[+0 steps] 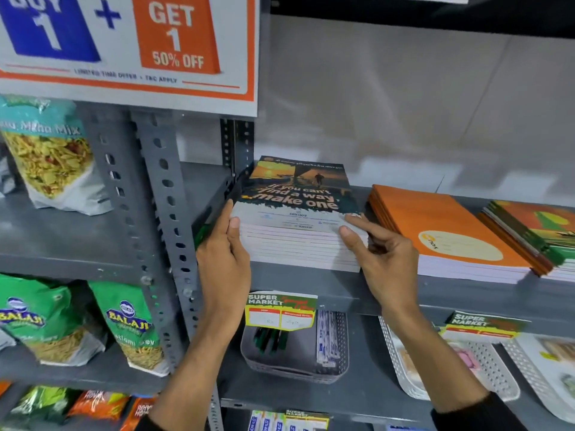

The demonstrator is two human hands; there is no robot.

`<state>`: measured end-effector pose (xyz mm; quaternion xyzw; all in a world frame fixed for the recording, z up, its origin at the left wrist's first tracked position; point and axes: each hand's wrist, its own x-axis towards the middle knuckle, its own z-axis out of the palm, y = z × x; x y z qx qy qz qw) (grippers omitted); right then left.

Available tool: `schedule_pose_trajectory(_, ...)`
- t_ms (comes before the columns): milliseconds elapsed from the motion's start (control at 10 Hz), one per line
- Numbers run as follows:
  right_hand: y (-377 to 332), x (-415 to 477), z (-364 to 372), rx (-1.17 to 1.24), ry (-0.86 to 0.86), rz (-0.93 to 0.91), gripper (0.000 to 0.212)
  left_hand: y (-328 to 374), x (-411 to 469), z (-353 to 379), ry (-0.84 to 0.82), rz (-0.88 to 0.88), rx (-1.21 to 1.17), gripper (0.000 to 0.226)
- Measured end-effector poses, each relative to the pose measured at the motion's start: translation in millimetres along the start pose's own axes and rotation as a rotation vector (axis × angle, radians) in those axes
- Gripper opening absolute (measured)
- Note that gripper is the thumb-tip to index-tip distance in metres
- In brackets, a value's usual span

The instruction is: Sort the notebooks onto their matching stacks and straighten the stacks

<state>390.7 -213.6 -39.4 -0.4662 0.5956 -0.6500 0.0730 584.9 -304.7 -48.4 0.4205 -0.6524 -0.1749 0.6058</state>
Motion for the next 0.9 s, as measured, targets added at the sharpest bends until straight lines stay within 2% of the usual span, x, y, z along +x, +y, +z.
schedule_pose_trajectory(200,0,-2,-2,-0.056,-0.026,-0.037,0.036,0,0,0,-0.009,-0.009,0.033,0.035)
schedule_pose_trajectory(600,6,-2,-2,-0.120,-0.015,-0.076,0.035,1,1,5,0.085,0.013,0.069,0.030)
schedule_pose_trajectory(700,7,-4,-1,-0.133,-0.015,-0.075,0.034,-2,1,3,0.049,0.044,0.068,0.030)
schedule_pose_trajectory(800,0,-7,-5,-0.127,-0.016,-0.104,0.041,0,2,-3,-0.018,0.078,0.051,0.032)
schedule_pose_trajectory(900,-13,-14,-14,-0.163,-0.032,-0.117,0.066,15,-5,-17,-0.093,0.143,0.048,0.040)
